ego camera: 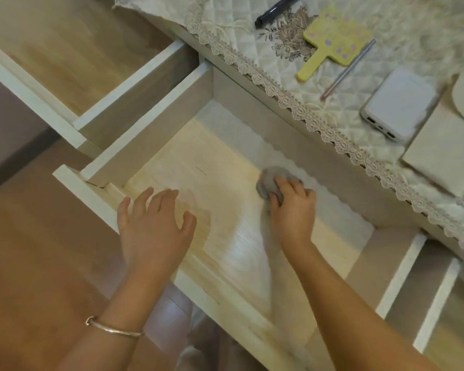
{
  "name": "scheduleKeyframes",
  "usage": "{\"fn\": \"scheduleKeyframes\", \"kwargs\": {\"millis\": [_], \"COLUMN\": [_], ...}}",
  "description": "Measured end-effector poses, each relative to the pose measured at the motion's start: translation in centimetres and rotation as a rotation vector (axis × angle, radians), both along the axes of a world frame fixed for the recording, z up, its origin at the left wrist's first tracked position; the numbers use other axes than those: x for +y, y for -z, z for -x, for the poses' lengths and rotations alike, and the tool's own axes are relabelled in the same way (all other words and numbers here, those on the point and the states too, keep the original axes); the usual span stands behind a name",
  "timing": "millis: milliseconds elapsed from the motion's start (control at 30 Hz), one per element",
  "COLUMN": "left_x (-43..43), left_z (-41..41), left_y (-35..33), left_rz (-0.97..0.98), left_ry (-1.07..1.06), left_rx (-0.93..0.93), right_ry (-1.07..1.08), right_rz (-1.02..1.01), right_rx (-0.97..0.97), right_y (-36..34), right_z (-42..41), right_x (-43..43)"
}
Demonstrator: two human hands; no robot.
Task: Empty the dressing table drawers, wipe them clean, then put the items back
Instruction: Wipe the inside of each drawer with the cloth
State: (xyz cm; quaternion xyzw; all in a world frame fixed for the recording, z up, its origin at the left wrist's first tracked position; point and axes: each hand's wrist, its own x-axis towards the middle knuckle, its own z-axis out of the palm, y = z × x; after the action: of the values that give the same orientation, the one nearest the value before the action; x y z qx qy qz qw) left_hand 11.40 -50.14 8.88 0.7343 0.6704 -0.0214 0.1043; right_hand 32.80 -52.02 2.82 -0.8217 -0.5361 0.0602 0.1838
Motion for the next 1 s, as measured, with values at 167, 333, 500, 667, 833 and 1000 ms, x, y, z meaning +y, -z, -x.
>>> {"fn": "scheduleKeyframes", "kwargs": {"millis": [167,333,500,667,833,1000], "left_x": [0.0,-0.1,-0.1,-0.2,-0.3,-0.3], "left_z": [-0.1,0.0,-0.1,-0.2,-0.2,-0.2], "left_y": [0.1,0.3,0.0,-0.1,0.0,-0.1], "left_rz": [-0.029,-0.021,-0.005,-0.007,-0.009,0.009], "left_ry": [-0.006,0.008,0.021,0.016,0.006,0.003], "left_rx": [-0.01,-0.026,-0.025,-0.034,-0.047,-0.07], "right_ry": [-0.27,-0.031,0.219,-0.339,-0.229,0.149], "right_rz": [-0.006,0.037,0.063,0.032,0.105,0.21], "right_rx": [0.058,0.055,0.043,0.08,0.061,0.039], "right_y": [-0.1,-0.4,-0.1,-1.0,-1.4,-1.8], "right_z": [5.9,-4.7,-3.3,5.9,-2.7,-6.5], "right_x": [1.3,-2.7,-4.0,-7.4,-6.9,-7.2]}}
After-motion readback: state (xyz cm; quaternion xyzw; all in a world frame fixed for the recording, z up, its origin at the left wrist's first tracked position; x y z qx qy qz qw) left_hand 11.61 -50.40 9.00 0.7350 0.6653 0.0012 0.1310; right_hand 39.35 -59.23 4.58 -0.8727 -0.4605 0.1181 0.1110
